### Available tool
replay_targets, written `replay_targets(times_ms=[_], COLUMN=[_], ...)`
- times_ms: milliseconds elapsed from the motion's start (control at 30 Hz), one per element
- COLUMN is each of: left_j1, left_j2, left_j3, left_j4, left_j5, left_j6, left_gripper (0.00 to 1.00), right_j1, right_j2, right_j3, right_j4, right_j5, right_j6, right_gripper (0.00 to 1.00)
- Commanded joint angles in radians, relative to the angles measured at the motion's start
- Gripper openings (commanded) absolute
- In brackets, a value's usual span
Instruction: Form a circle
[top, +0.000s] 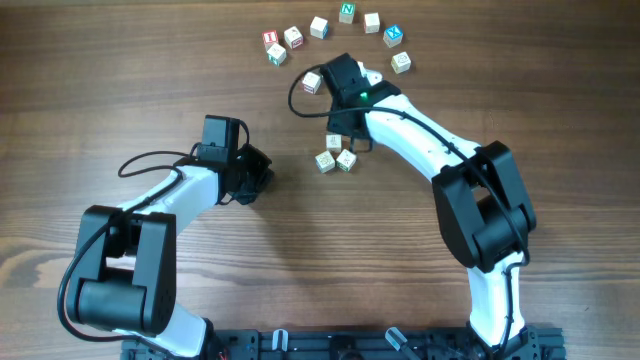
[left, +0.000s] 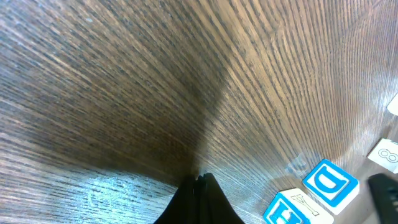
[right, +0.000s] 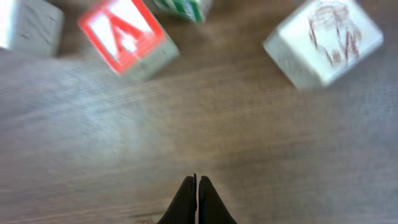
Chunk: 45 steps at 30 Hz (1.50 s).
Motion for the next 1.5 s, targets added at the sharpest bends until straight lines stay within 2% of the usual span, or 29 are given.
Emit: replay_targets(times_ms=[0, 100, 400, 1467], left_j1=[0.006, 0.006, 0.006, 0.006], left_j2=[0.045, 0.045, 0.045, 0.045], left_j3=[-0.048, -0.048, -0.048, -0.048], left_j4=[-0.025, -0.025, -0.025, -0.025], left_j5=[-0.093, -0.093, -0.093, -0.094], left_j6=[0.012, 0.012, 0.012, 0.012], left_gripper=[0.04, 0.04, 0.04, 0.04], right_j1=[-0.003, 0.002, 0.043, 0.043], right_j2=[-0.044, -0.039, -0.033, 0.004], right_j3=[0.048, 0.041, 0.005, -0.003], right_j4=[0.076, 0.110, 0.058, -0.031], right_j5=[-0.172, -0.296, -0.331, -0.232], right_j6=[-0.123, -0.169, -0.269, -0.235], right_gripper=[0.04, 0.04, 0.04, 0.05])
